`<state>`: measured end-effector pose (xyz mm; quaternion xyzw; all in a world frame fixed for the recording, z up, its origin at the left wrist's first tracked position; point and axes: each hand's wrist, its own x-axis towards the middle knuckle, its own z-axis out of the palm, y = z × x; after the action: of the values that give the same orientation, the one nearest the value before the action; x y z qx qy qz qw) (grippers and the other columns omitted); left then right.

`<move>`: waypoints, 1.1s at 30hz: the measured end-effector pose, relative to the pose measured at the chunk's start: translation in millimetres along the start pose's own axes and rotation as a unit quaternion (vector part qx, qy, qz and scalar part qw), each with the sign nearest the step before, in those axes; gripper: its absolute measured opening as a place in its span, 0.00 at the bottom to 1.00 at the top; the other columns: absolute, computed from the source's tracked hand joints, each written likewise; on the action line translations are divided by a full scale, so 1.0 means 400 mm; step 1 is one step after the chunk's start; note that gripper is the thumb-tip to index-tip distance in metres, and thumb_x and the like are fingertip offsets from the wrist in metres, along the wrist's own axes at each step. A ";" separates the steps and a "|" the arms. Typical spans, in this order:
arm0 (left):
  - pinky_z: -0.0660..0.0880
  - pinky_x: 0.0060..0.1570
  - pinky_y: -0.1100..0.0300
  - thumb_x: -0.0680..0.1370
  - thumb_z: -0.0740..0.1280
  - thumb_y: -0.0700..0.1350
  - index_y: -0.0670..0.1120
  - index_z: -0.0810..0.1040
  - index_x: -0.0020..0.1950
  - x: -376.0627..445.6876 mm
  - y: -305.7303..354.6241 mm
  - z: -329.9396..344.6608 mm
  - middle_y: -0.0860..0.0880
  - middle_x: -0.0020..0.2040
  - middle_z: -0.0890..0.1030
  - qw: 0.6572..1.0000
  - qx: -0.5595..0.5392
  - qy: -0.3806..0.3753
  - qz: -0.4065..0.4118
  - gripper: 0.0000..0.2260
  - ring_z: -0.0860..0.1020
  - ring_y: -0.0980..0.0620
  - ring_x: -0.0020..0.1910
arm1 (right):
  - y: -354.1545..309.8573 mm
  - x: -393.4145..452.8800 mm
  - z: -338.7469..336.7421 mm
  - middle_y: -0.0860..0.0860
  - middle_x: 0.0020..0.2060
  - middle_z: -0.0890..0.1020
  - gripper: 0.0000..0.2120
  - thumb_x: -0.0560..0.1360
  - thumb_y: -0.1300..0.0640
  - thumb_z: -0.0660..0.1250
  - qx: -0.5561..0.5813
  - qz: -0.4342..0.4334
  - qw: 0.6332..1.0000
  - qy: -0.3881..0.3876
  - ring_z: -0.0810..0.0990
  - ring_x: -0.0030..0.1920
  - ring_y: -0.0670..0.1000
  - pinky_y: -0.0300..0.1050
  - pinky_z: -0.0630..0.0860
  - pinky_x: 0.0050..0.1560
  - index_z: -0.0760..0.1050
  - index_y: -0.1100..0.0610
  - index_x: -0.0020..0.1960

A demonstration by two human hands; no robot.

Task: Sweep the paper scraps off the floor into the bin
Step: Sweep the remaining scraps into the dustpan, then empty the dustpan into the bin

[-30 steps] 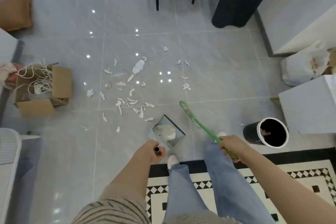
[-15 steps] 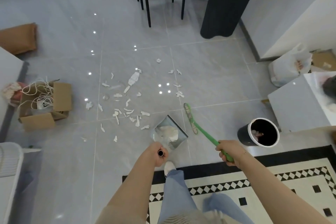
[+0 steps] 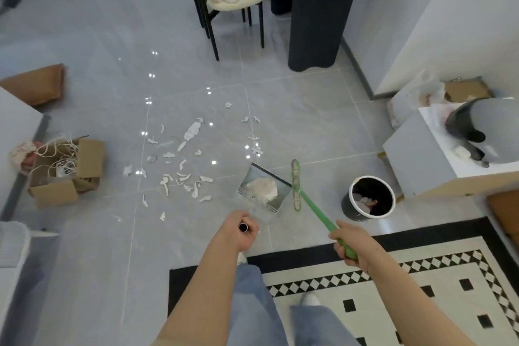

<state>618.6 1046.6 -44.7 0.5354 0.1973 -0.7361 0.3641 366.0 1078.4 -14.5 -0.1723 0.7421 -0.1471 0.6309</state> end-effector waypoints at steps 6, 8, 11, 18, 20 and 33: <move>0.64 0.13 0.71 0.81 0.54 0.37 0.40 0.67 0.43 -0.083 -0.142 0.054 0.48 0.18 0.65 0.999 0.001 -0.031 0.012 0.07 0.65 0.56 0.12 | 0.070 -0.034 -0.114 0.54 0.27 0.71 0.21 0.77 0.65 0.60 0.016 0.013 1.000 0.002 0.67 0.22 0.46 0.32 0.59 0.18 0.64 0.61 0.70; 0.64 0.13 0.71 0.81 0.54 0.36 0.40 0.68 0.44 -0.110 -0.174 0.049 0.48 0.19 0.65 0.999 0.008 -0.033 0.010 0.07 0.65 0.56 0.13 | 0.086 -0.050 -0.136 0.54 0.29 0.72 0.12 0.77 0.64 0.61 0.037 0.021 0.999 -0.001 0.69 0.19 0.45 0.32 0.60 0.17 0.70 0.63 0.60; 0.65 0.14 0.71 0.80 0.54 0.36 0.42 0.66 0.44 -0.141 -0.212 0.039 0.48 0.20 0.65 0.999 0.017 -0.039 0.005 0.06 0.66 0.56 0.13 | 0.123 -0.087 -0.162 0.54 0.28 0.73 0.05 0.77 0.64 0.61 0.073 0.016 0.997 -0.012 0.69 0.18 0.45 0.32 0.60 0.17 0.68 0.61 0.52; 0.65 0.14 0.72 0.81 0.54 0.35 0.43 0.66 0.43 -0.170 -0.269 0.000 0.49 0.22 0.65 0.995 0.089 -0.046 -0.003 0.08 0.65 0.57 0.14 | 0.247 -0.197 -0.183 0.53 0.26 0.71 0.04 0.78 0.65 0.60 0.150 0.018 0.988 -0.005 0.67 0.17 0.44 0.31 0.58 0.16 0.70 0.65 0.52; 0.64 0.14 0.72 0.81 0.54 0.35 0.43 0.68 0.45 -0.180 -0.287 -0.006 0.50 0.23 0.64 0.992 0.119 -0.044 0.004 0.07 0.65 0.58 0.14 | 0.287 -0.218 -0.191 0.53 0.26 0.71 0.06 0.78 0.65 0.61 0.157 0.029 0.987 0.012 0.68 0.17 0.44 0.31 0.59 0.17 0.70 0.65 0.54; 0.65 0.14 0.72 0.81 0.54 0.35 0.42 0.67 0.42 -0.207 -0.355 0.101 0.50 0.20 0.65 0.960 0.271 -0.065 0.003 0.09 0.65 0.58 0.14 | 0.379 -0.243 -0.300 0.53 0.26 0.72 0.09 0.78 0.65 0.60 0.250 0.035 0.967 0.039 0.69 0.17 0.45 0.31 0.60 0.16 0.71 0.65 0.57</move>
<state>499.8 1139.5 32.2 0.5657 -0.0352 -0.7940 0.2199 250.9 1257.5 24.6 0.0226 0.7113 -0.3119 0.6295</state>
